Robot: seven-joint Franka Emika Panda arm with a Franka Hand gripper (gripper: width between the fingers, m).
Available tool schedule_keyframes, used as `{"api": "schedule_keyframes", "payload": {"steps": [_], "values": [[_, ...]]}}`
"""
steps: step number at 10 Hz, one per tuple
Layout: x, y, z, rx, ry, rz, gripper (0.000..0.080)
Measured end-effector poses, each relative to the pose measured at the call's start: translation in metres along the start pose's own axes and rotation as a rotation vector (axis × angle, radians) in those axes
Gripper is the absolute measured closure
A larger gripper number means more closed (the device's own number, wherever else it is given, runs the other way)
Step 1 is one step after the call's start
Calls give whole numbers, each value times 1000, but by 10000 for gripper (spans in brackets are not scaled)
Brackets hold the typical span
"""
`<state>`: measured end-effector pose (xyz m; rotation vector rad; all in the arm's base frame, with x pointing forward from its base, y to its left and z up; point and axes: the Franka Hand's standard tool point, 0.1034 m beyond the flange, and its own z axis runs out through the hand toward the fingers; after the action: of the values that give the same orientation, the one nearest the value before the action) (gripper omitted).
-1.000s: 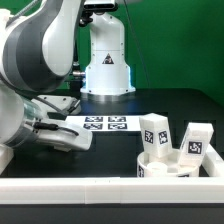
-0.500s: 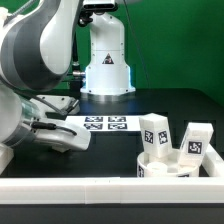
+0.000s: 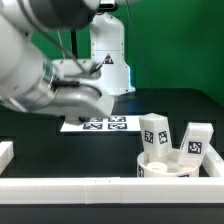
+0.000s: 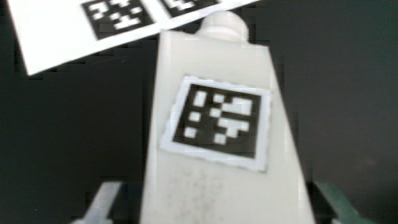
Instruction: Assemble stool
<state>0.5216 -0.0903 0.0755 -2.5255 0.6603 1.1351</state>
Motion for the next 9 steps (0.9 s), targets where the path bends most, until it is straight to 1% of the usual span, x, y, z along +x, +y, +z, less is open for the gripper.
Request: {"api": "schedule_keyframes", "payload": {"steps": [1, 2, 3, 5, 6, 7, 8, 9], "values": [[-3, -1, -3, 4, 10, -2, 472], [1, 1, -2, 3, 24, 2, 472], [5, -1, -5, 3, 54, -1, 472], [8, -1, -6, 3, 70, -1, 472], [20, -7, -15, 5, 205, -11, 472], [16, -11, -17, 9, 265, -21, 472], [16, -16, -23, 10, 301, -30, 472], [24, -27, -36, 13, 406, -43, 472]]}}
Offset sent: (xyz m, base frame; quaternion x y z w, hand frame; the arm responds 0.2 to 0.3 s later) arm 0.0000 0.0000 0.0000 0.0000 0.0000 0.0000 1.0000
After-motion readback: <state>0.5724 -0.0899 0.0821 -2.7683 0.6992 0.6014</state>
